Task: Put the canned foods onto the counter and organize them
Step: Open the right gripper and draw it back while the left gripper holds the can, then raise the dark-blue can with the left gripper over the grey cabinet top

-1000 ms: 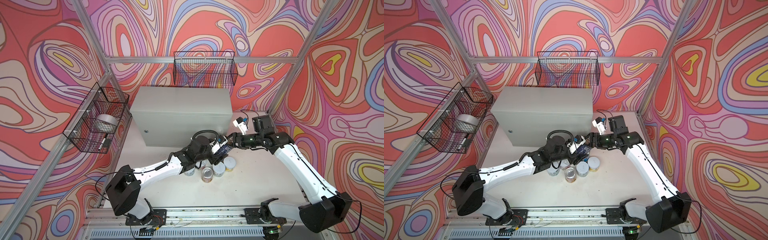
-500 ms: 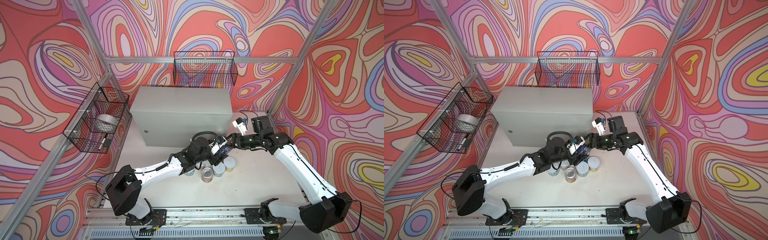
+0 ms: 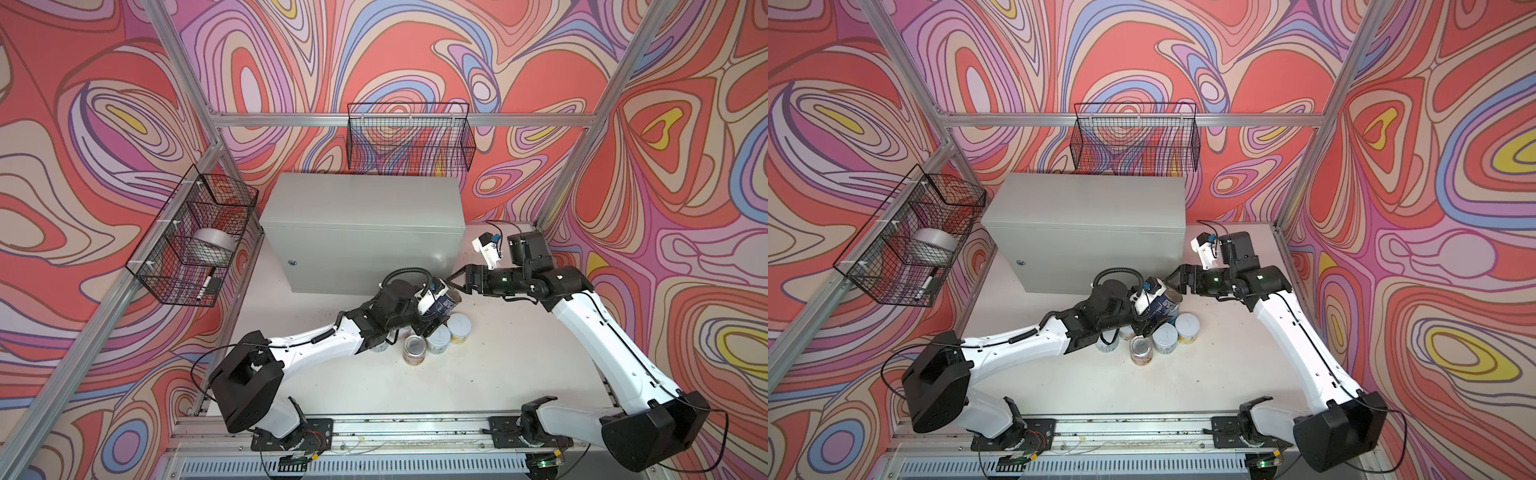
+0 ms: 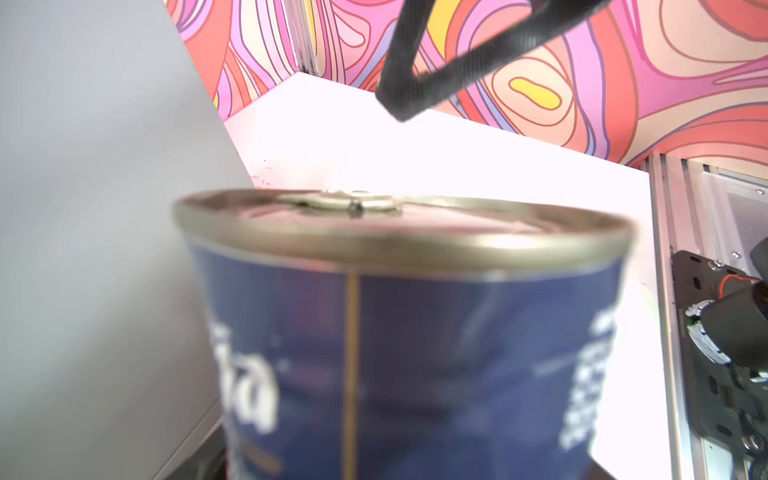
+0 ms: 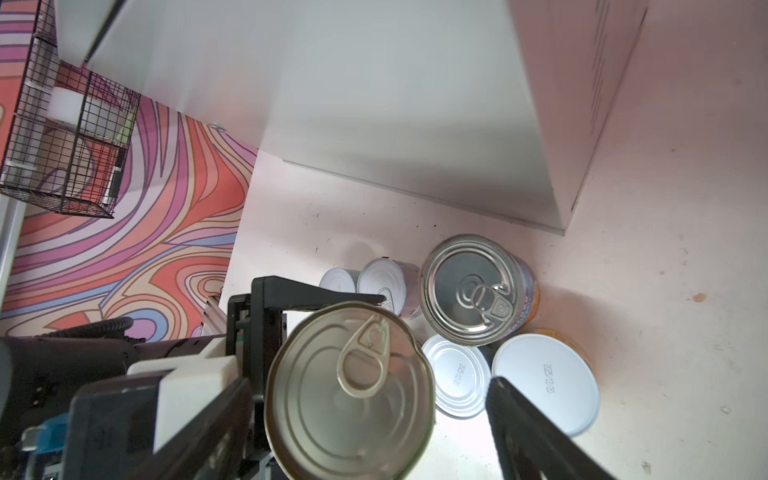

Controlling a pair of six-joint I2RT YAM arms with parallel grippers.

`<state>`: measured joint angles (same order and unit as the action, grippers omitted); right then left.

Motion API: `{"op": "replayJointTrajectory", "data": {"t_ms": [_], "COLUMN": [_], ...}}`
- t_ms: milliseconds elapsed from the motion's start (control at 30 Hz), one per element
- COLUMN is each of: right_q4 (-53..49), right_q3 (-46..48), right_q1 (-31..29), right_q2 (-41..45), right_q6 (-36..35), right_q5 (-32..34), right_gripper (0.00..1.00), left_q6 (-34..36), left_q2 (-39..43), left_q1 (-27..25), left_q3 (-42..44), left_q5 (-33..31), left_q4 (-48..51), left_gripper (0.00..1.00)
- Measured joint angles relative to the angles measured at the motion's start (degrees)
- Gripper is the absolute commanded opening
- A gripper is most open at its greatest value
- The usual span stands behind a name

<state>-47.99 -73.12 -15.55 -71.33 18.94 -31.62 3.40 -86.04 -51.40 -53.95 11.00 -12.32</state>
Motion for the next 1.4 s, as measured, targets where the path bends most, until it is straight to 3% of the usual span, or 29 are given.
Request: {"op": "replayJointTrajectory", "data": {"t_ms": [267,500,733,1033,1167,1400], "right_q4": [0.87,9.68,21.64,32.17,33.99,36.22], "right_q3": [0.00,5.07,13.03,19.28,20.79,22.84], "right_q1": [0.00,0.00,0.00,0.00,0.00,0.00], "right_q2": [0.26,5.38,12.28,15.26,16.48,18.64], "right_q6": [0.20,2.89,5.68,7.06,6.49,5.20], "right_q5": [2.34,0.94,-0.83,-2.40,-3.56,-5.22], "right_gripper": [0.91,0.91,0.91,0.91,0.91,0.91], "left_q6": [-0.22,-1.16,-1.73,-2.14,-2.23,-3.50], "left_q2": [4.50,13.51,21.18,22.69,23.15,19.15], "left_q1": [0.02,0.02,0.07,2.51,6.23,19.19], "left_q3": [1.01,-0.11,-6.51,-22.34,-24.46,-31.26], "left_q5": [-0.74,-4.70,-10.67,-21.94,-24.35,-26.18], "left_q4": [2.21,10.40,19.80,31.36,32.35,33.55], "left_gripper": [0.58,0.58,0.63,0.58,0.57,0.57]}}
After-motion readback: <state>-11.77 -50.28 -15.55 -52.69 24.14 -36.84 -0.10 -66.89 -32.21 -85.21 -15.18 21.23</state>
